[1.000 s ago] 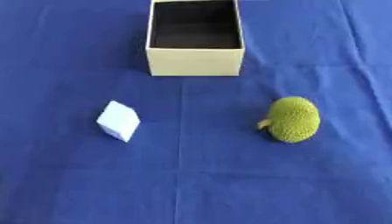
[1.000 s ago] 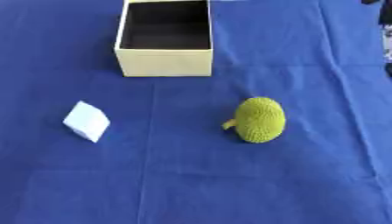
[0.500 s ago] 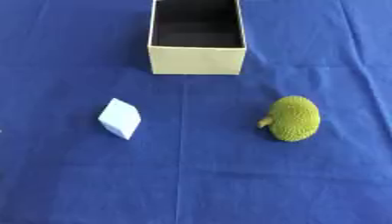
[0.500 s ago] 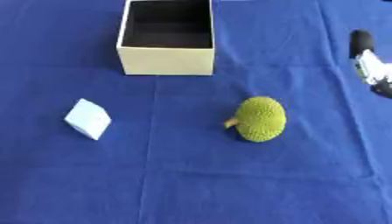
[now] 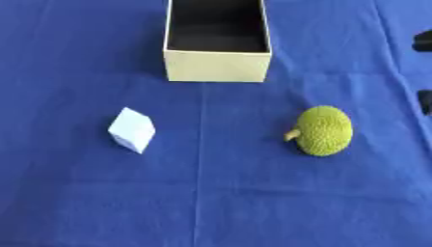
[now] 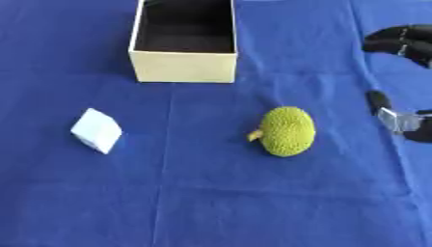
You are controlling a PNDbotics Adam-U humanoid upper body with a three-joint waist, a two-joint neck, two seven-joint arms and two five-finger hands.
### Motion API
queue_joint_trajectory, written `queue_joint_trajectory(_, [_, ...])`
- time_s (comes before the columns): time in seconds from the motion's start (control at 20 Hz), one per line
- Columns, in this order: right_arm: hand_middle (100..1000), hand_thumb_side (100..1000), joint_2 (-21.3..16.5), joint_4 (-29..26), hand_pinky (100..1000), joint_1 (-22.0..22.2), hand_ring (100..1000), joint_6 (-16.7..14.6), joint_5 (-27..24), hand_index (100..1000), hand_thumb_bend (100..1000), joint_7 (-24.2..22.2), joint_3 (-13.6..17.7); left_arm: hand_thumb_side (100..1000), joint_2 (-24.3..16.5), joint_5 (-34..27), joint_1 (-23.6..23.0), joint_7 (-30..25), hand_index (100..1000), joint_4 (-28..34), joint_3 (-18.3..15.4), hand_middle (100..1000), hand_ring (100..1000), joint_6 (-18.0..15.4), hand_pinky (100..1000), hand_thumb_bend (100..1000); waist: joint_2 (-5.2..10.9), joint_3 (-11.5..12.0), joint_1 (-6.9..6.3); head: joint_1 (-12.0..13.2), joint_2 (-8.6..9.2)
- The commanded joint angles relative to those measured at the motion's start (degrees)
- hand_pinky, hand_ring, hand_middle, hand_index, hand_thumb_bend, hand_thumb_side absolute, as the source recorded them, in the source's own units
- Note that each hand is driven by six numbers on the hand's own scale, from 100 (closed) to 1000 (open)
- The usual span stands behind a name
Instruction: Pick up objects on the table and place them in the box.
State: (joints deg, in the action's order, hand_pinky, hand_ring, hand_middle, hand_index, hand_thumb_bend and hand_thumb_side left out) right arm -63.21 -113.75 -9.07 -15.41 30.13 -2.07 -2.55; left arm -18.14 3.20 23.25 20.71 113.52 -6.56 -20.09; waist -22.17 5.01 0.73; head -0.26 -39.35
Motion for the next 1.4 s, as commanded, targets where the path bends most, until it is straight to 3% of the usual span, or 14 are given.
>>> queue_joint_trajectory(0.05, [856,582,-3.0,-0.8,886,-0.2,884,-0.2,1.3,917,100,-1.7,-0.8,640,-1.7,0.2,0.3,-0.2,823,1.1,0.0,697,757,0.1,843,100,1.36,0.0,-0.05,-0.1,-0.20])
queue_joint_trajectory(0.4, [852,645,-4.1,-0.8,892,-0.9,886,0.5,0.0,919,100,-5.3,-3.3,641,-1.6,0.0,0.3,-0.5,822,1.1,0.2,697,757,0.2,843,100,1.32,0.1,-0.08,-0.4,-0.25])
queue_joint_trajectory(0.6, [836,666,-4.5,-0.8,913,-1.9,902,2.4,-3.7,926,100,-7.9,-5.1,641,-1.4,-0.2,0.4,-0.8,821,1.1,0.4,696,756,0.3,843,100,1.29,0.4,-0.01,-0.7,-0.48])
queue_joint_trajectory(0.85, [821,444,-4.8,-0.8,939,-4.9,921,5.8,-11.2,923,100,-13.4,-7.4,642,-1.1,-0.6,0.5,-1.2,819,1.1,0.7,695,755,0.4,842,100,1.42,0.7,0.17,-1.2,-0.75])
queue_joint_trajectory(1.05, [818,394,-4.3,-0.8,945,-8.0,924,9.0,-13.7,922,100,-18.0,-9.1,643,-0.9,-0.9,0.4,-1.6,818,1.1,0.9,694,755,0.6,843,100,1.57,1.0,0.29,-1.5,-0.85])
queue_joint_trajectory(1.35, [818,394,-4.0,-0.8,945,-9.3,924,10.1,-14.6,922,100,-19.6,-9.5,643,-0.9,-1.0,0.4,-1.8,818,1.1,0.8,694,755,0.7,843,100,1.61,1.0,0.32,-1.5,-0.90])
queue_joint_trajectory(1.4, [834,532,-3.8,-0.8,956,-9.7,937,10.4,-14.3,939,100,-19.9,-9.8,646,-0.7,-1.1,0.5,-1.9,814,1.1,1.0,690,752,0.7,842,100,1.54,1.3,0.39,-1.8,-0.98])
